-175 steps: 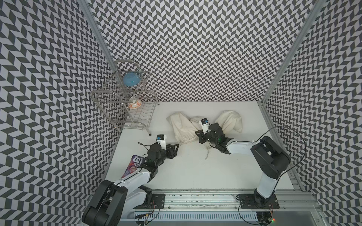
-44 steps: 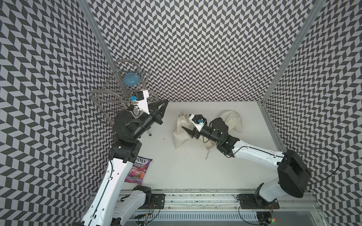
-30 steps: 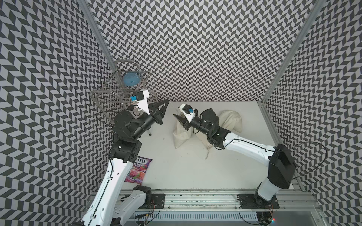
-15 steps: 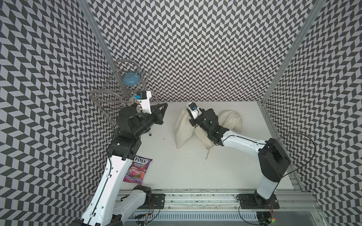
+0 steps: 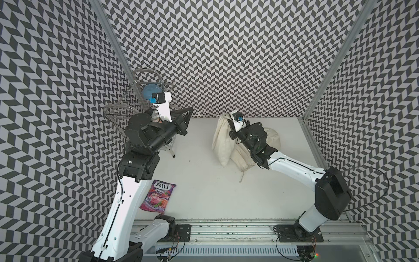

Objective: Close the soil bag
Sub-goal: Frap the soil bag at the center of the board.

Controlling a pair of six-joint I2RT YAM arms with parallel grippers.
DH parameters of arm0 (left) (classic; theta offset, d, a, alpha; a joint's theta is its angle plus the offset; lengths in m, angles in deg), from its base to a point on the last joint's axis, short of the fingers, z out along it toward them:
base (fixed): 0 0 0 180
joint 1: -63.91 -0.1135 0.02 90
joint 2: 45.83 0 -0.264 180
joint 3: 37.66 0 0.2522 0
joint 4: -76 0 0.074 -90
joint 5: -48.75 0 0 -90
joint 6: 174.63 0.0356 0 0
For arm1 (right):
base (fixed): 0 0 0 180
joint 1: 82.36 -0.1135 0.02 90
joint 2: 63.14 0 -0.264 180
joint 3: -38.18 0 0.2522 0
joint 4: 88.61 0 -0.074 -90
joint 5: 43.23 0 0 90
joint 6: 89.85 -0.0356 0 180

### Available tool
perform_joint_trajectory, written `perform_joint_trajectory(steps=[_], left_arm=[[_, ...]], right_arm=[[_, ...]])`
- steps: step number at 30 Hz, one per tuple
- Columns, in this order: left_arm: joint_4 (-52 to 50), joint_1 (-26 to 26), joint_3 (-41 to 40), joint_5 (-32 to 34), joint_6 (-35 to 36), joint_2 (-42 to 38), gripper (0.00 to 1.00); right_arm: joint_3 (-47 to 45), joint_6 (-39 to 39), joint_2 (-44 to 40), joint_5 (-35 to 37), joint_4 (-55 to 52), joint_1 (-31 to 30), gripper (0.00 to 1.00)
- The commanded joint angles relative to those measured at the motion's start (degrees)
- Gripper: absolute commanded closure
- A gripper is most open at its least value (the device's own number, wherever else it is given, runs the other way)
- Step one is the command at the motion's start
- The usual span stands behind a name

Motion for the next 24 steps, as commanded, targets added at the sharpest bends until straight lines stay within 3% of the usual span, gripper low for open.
perform_joint_trajectory(steps=[1, 6, 12, 15, 20, 24], left_arm=[[14.6, -1.5, -0.1, 3.5, -0.3, -6.4, 1.00], [16.3, -1.6, -5.1, 2.9, -0.7, -6.6, 1.00], [17.9, -1.6, -6.0, -2.7, -2.7, -3.8, 1.00], [18.8, -1.6, -6.5, -4.3, -3.2, -3.1, 1.00], [18.7, -1.6, -6.0, -5.0, -3.5, -2.6, 1.00], [18.5, -1.6, -5.8, -5.0, -3.6, -2.6, 1.00]], right_arm=[[-6.0, -2.7, 8.1, 10.2, -13.3, 5.5, 0.80], [-8.6, -4.2, 6.3, 2.4, -10.7, 5.2, 0.80], [-10.4, -2.5, -1.2, -13.1, -6.7, 2.5, 0.79], [-9.5, -1.4, -4.4, -20.8, -6.6, 0.4, 0.64], [-7.2, -0.3, -8.3, -25.4, -3.4, -4.8, 0.36], [-3.6, -0.7, -7.8, -26.6, -1.5, -8.2, 0.26]])
